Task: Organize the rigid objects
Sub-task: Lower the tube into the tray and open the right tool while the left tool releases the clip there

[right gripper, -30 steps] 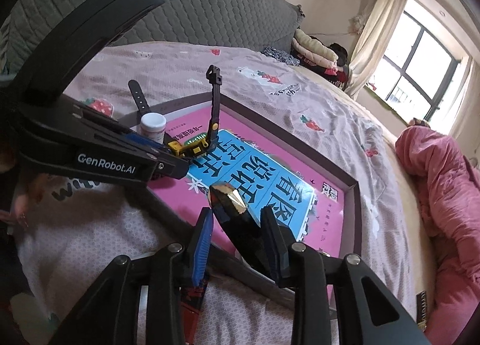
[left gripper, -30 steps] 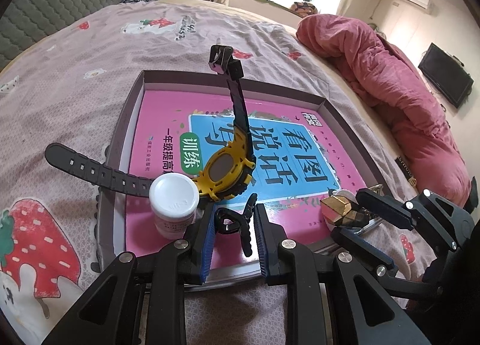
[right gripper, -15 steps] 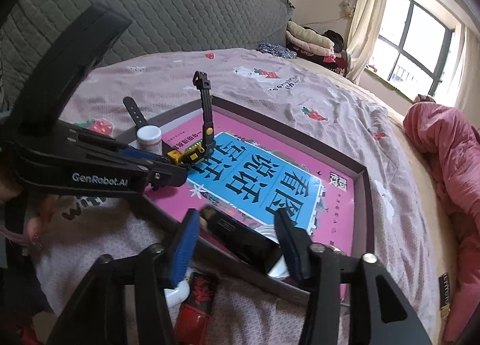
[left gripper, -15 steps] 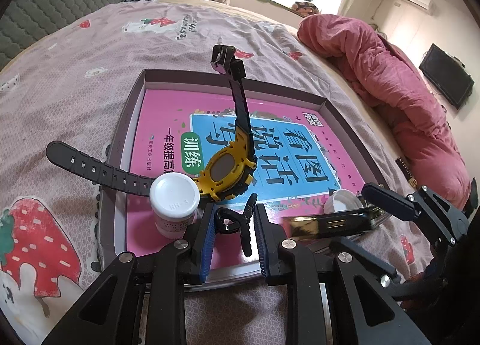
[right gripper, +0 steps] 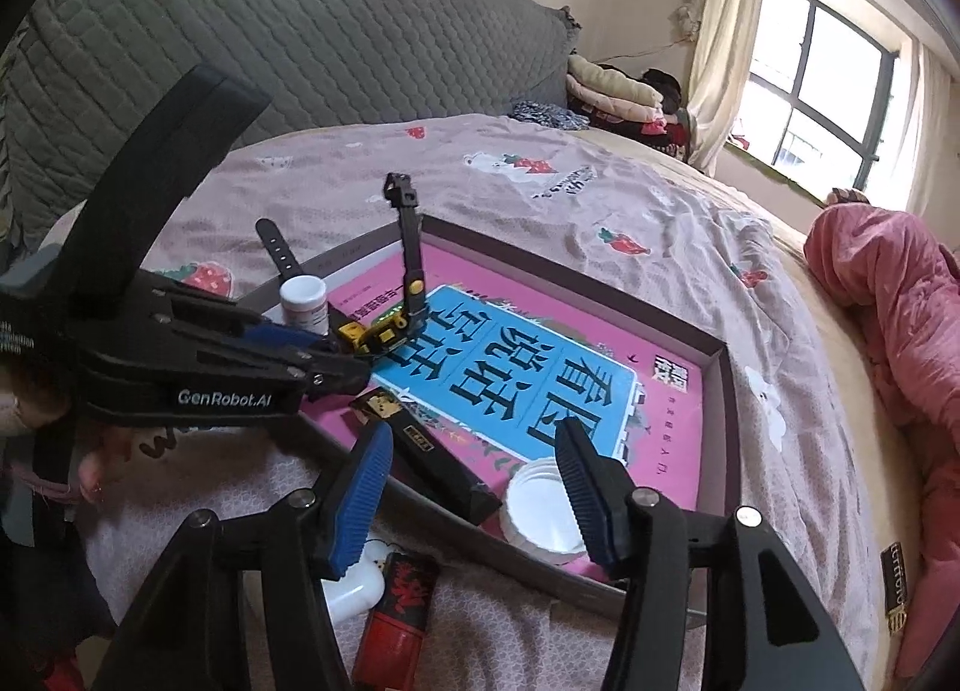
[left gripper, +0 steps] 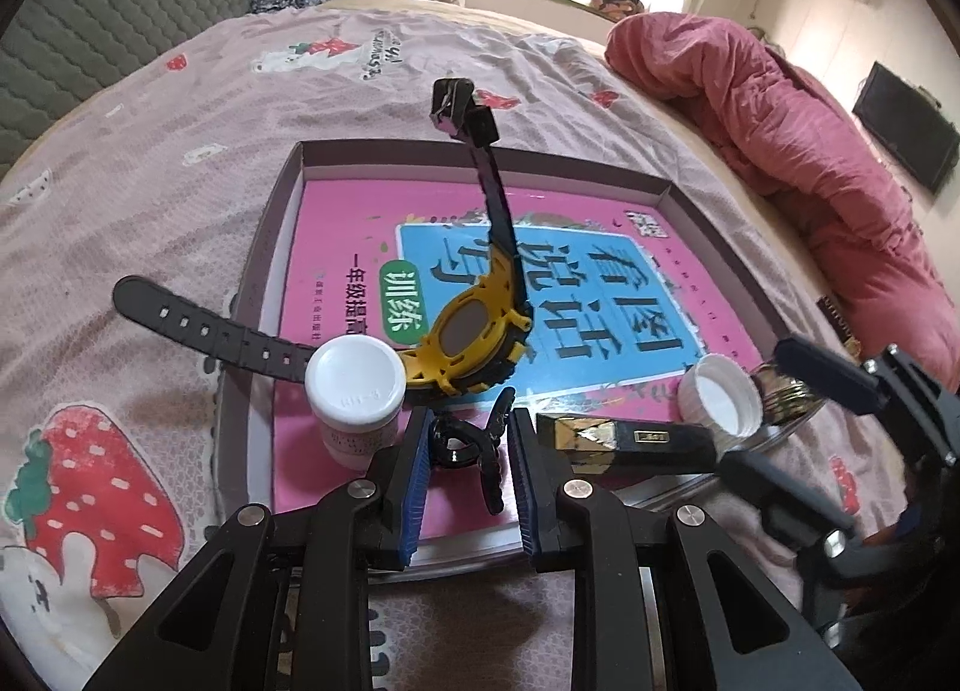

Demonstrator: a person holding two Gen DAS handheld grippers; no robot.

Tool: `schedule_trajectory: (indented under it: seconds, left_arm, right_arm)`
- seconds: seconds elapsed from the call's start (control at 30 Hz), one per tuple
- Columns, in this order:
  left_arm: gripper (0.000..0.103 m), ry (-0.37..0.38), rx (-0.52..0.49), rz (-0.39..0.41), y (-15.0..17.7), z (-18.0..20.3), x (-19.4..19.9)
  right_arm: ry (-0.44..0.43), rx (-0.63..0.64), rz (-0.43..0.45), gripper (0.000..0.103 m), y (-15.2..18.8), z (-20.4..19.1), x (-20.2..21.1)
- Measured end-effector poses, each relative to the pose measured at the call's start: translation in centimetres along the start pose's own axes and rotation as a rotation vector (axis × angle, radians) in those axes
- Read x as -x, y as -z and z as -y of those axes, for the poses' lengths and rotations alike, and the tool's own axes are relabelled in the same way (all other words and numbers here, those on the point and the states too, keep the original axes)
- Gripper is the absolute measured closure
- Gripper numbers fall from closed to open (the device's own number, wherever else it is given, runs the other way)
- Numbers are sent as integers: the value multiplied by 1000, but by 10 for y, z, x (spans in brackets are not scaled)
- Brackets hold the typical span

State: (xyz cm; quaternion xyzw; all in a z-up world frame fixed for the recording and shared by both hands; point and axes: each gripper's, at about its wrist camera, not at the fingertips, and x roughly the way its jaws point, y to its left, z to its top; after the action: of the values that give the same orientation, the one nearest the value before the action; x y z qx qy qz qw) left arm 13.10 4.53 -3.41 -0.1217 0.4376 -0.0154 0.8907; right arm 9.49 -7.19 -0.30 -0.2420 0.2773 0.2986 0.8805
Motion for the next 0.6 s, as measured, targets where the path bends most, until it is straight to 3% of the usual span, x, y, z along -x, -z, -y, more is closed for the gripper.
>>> schedule_trajectory:
  seconds: [0.13, 0.27, 0.6]
  left_arm:
    - [76, -11, -1, -1, 0, 0, 0]
    - [65, -20, -18, -2, 0, 2, 0]
    - [64, -12, -10, 1, 0, 1, 1]
  right_arm:
    - [8, -34, 11, 47, -1, 8, 3]
    - [12, -57, 17, 47, 0, 12, 4]
    - [22, -118, 14, 47, 1, 23, 5]
